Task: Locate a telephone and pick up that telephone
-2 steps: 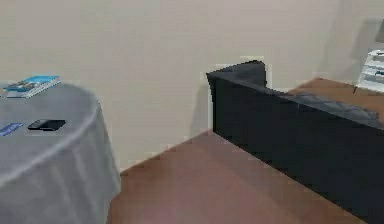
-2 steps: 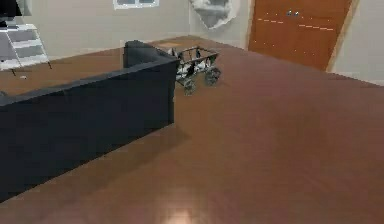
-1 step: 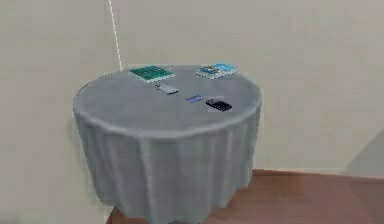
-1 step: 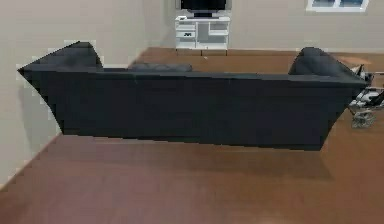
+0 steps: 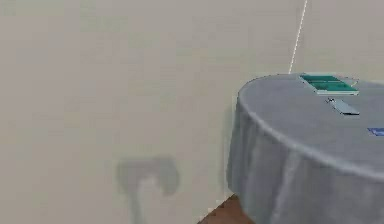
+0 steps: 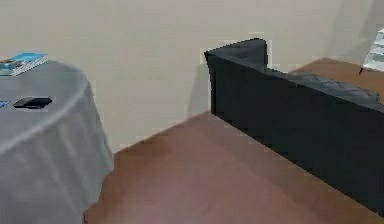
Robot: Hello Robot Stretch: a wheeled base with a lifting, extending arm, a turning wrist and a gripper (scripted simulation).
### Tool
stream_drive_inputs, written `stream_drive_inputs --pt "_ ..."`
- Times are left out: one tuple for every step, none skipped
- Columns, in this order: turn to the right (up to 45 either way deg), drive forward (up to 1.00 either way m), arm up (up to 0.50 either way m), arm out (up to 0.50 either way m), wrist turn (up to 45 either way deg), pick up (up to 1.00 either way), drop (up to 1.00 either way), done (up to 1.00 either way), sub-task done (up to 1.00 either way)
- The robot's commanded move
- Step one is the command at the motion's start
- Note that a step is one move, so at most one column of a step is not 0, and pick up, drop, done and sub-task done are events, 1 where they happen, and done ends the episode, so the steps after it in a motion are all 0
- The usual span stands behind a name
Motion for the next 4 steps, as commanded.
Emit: stream_drive_inputs --pt "-33.0 0.00 0.00 0.00 0.0 0.00 0.00 0.00 0.00" --pt "-3.0 0.00 0.00 0.00 0.0 0.00 0.00 0.00 0.00" --pt "45.0 0.00 0.00 0.00 0.0 0.00 0.00 0.00 0.00" --pt "45.0 0.00 0.00 0.00 0.0 0.00 0.00 0.00 0.00"
